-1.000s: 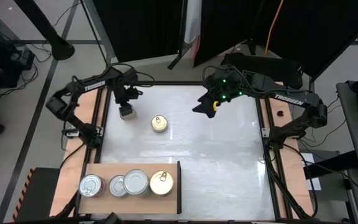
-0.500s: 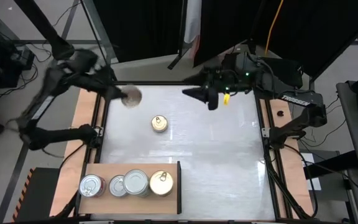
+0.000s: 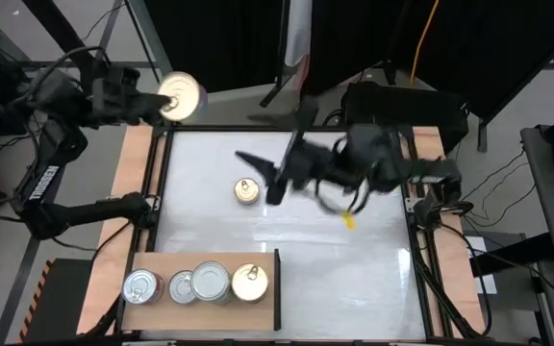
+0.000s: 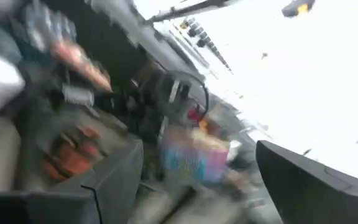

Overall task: Stack canned seafood by type on shelf
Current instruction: Stack the blue pink tuna can on top of the other blue pink tuna cans on the shelf

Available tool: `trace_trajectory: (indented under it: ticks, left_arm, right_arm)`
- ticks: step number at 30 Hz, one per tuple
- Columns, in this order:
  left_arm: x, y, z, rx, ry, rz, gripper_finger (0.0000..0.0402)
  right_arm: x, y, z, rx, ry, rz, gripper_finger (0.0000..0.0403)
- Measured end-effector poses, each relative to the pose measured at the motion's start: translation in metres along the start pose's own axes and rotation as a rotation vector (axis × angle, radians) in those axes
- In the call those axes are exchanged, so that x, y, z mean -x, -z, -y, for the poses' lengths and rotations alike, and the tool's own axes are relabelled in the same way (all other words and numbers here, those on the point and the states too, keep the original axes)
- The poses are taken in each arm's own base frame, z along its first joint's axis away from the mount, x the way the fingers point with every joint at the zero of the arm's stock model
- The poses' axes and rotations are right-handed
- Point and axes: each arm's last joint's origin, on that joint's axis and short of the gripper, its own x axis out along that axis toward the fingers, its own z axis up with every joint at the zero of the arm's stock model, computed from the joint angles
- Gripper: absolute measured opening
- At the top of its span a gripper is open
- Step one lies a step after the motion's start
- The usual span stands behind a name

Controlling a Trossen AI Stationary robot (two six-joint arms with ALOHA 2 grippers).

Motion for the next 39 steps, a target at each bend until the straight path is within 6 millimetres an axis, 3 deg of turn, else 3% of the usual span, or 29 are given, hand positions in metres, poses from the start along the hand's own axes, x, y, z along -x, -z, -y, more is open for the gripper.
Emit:
trace_trajectory:
  ticks: [5, 11, 16, 21, 39]
  left_arm:
    - [-0.004, -0.001, 0.016, 0.154, 0.162, -0.127, 0.0198]
    - [-0.006, 0.007, 0.017, 0.36, 0.152, -0.361, 0.0198]
    - [-0.008, 0.014, 0.017, 0.491, 0.128, -0.459, 0.0198]
    - [-0.014, 0.02, 0.003, 0.572, 0.027, -0.504, 0.0198]
    - [-0.064, 0.037, -0.017, 0.528, 0.013, -0.573, 0.0198]
  right_arm:
    - [-0.013, 0.005, -0.039, 0.414, 0.066, -0.079, 0.0304]
    - [-0.026, 0.01, -0.071, 0.674, 0.112, -0.151, 0.0304]
    - [-0.024, 0.006, -0.075, 0.719, 0.11, -0.134, 0.0299]
    - [-0.025, 0.007, -0.081, 0.739, 0.089, -0.133, 0.0285]
    - [-0.027, 0.017, -0.086, 0.779, -0.033, -0.121, 0.0281]
